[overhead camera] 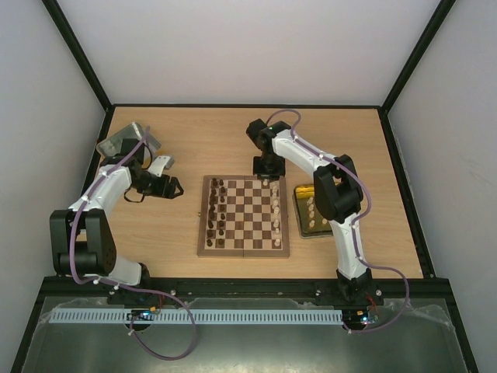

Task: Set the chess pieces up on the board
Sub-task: Place the chess piece on the chessboard.

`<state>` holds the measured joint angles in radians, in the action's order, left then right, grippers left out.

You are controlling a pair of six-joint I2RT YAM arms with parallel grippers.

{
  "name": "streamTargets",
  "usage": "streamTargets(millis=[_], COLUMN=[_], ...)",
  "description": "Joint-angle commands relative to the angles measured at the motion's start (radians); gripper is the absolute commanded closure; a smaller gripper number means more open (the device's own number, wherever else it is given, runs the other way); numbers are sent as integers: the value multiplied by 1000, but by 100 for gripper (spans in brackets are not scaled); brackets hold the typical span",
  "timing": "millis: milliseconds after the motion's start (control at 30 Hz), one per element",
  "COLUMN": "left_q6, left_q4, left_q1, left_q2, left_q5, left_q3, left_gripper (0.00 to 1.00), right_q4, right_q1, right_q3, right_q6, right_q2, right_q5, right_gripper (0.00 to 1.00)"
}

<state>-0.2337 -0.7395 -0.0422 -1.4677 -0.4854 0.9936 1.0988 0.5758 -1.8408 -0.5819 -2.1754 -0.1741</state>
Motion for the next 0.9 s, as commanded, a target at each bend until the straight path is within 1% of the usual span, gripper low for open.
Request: streamTargets(millis=[0,367,667,767,867], left_q6=[0,0,1,1,0], left_q4=[2,2,2,2,2], left_q1=[5,5,5,5,5], left_q2=[6,10,6,5,5], left_q5=[-6,-5,-5,-5,-5], left_q3=[-12,-12,-13,-13,-13], left_gripper=[24,24,24,24,24], right_q4=[37,52,32,12,16], right_q1=[5,3,-5,-30,-76], right_q3=[-2,-53,-91,-97,-71], right_q6=[3,-3,-16,-36,-68], right_q2=[23,32,37,60,106], right_q5=[31,70,67,77,135], right_gripper=[75,76,76,76,77])
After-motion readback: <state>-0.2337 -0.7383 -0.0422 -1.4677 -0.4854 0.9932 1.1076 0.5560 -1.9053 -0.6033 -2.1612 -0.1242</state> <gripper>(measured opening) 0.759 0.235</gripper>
